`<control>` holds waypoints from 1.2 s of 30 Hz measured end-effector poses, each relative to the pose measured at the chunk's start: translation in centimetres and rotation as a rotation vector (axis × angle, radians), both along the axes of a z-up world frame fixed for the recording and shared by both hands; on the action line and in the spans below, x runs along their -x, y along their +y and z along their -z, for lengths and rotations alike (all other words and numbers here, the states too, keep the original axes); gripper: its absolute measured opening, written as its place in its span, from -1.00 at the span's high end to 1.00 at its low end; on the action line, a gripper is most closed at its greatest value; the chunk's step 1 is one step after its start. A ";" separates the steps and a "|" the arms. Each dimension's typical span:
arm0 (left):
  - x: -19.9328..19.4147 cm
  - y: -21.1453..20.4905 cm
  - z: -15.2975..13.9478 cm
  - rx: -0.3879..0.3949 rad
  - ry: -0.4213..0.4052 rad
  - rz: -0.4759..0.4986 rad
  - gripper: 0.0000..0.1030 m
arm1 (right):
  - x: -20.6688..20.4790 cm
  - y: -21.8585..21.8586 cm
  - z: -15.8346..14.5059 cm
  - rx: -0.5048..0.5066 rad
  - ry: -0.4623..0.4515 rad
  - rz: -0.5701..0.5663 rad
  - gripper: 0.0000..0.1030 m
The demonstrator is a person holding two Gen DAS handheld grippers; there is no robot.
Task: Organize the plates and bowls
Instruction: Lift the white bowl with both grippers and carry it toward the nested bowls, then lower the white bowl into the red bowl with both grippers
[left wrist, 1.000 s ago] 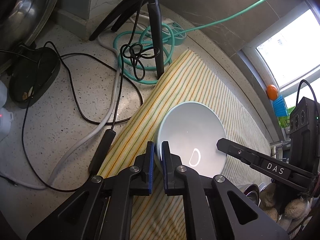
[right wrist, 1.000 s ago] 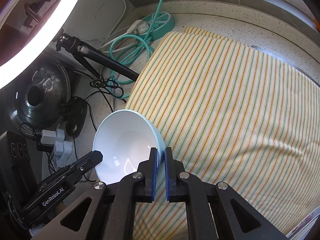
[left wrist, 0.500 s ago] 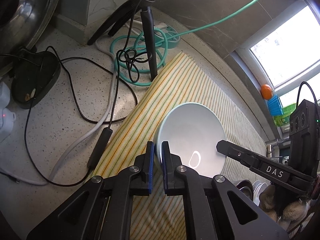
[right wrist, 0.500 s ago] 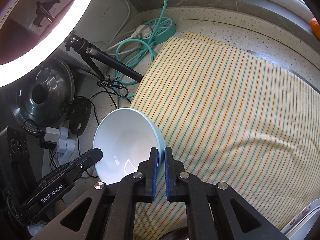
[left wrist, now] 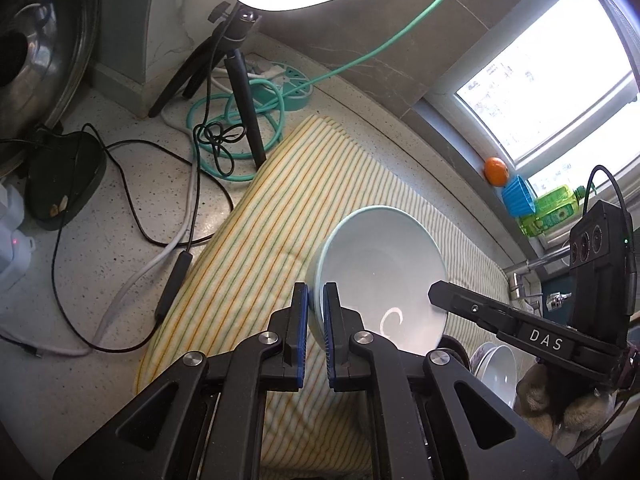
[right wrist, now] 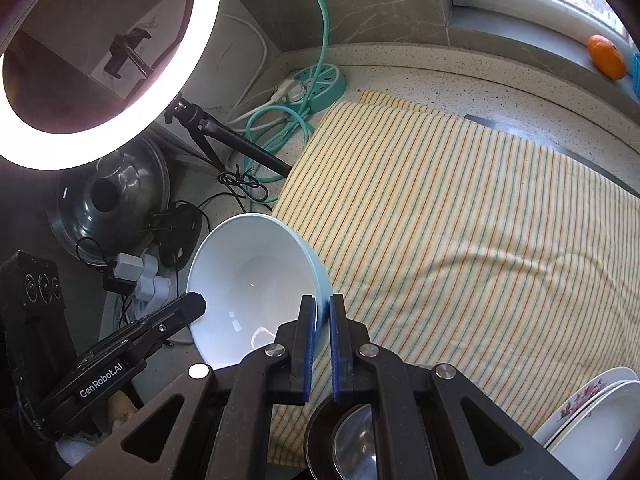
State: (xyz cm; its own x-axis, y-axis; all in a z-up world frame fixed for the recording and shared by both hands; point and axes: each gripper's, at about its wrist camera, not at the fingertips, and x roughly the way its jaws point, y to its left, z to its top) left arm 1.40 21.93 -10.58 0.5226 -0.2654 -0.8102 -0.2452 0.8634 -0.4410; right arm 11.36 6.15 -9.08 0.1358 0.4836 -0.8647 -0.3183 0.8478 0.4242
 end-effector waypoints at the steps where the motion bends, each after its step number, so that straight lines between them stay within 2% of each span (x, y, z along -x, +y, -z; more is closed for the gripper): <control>1: 0.1 -0.3 -0.3 -0.002 -0.007 0.008 0.89 | 0.2 -0.4 -0.3 0.000 -0.005 0.001 0.87; 8: 0.5 -2.5 -1.6 -0.003 -0.028 0.058 0.89 | 1.6 -2.9 -1.2 -0.007 -0.008 0.028 0.87; 21: 1.2 -7.1 -1.8 -0.006 -0.010 0.175 0.89 | 4.4 -8.3 -2.6 -0.003 -0.024 0.099 0.86; 36: 1.6 -10.8 -0.6 -0.027 0.043 0.296 0.89 | 7.3 -11.9 -0.9 0.016 0.029 0.156 0.85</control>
